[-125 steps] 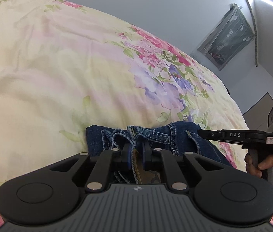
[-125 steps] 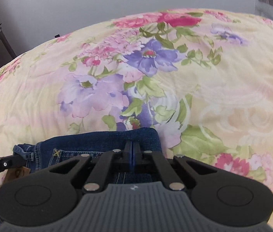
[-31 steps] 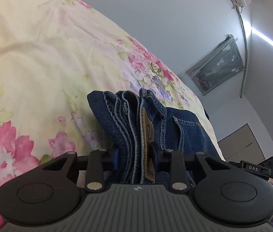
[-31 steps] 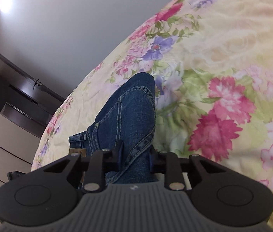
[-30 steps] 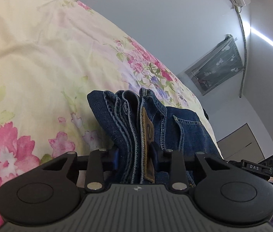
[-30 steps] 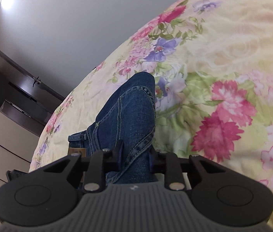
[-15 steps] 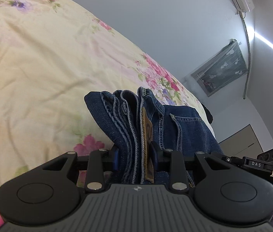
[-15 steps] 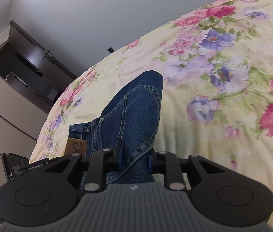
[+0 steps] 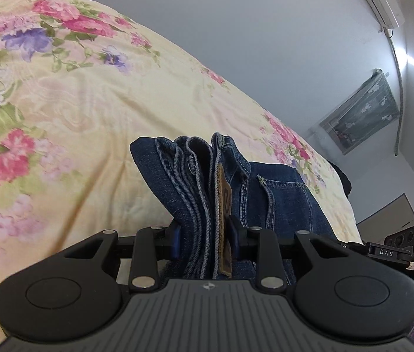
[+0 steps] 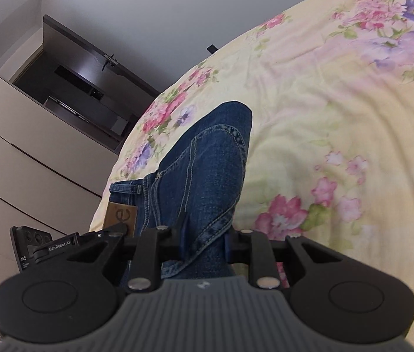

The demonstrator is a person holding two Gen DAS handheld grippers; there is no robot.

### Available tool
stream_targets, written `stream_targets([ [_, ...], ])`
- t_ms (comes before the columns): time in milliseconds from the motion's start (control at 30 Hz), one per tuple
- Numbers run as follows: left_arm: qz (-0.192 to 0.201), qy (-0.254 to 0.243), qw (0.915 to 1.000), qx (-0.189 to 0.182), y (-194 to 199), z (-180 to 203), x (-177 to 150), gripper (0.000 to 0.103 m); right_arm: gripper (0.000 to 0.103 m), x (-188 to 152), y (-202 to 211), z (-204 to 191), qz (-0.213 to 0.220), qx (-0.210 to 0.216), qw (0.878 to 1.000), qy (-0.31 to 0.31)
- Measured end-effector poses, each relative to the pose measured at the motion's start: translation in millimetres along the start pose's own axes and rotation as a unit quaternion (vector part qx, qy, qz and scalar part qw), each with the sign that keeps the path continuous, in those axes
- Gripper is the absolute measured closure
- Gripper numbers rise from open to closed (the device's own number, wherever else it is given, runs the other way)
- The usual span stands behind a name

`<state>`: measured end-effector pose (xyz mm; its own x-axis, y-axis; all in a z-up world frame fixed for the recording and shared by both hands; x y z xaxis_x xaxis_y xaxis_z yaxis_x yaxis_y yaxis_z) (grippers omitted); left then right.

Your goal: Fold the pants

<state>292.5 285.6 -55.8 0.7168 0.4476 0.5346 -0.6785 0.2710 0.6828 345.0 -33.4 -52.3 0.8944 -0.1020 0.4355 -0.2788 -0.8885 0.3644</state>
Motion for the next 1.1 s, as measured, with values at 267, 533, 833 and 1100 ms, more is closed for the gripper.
stream_targets([
  [267, -0.021, -0.008, 0.9993, 0.03, -1.9, -45.7, 15.2, 0.069, 0.085, -12.1, -62.0, 5.0, -0.005, 0.023, 1.0, -0.014],
  [533, -0.059, -0.018, 0.9967, 0.053, -39.1, -80.5, 5.5, 0.069, 0.085, -26.6, -99.0, 42.0, -0.024, 0.01, 0.999, -0.04],
  [833, -0.079, -0.035, 0.9953, 0.044, -50.7, -94.1, -2.1, 0.066, 0.083, -40.8, -109.3, 72.4, -0.016, -0.007, 0.999, -0.05],
  [1100, -0.067, -0.043, 0.9949, 0.063, -46.3, -86.9, -5.0, 0.063, 0.079, -37.9, -113.7, 67.0, -0.023, -0.037, 0.999, -0.032],
])
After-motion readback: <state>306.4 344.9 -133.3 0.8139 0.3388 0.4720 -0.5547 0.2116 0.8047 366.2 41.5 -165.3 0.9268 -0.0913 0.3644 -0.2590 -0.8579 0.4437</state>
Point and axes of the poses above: each gripper's, at about its wrist camera, not at the fingertips, and y roughly against the way its jaws point, z to its right, x to its top, the point moved 4 cm from there along -y, roughly the way its jaws point, and after that the axes turned 9 degrees about x, right-handed, at the moved point
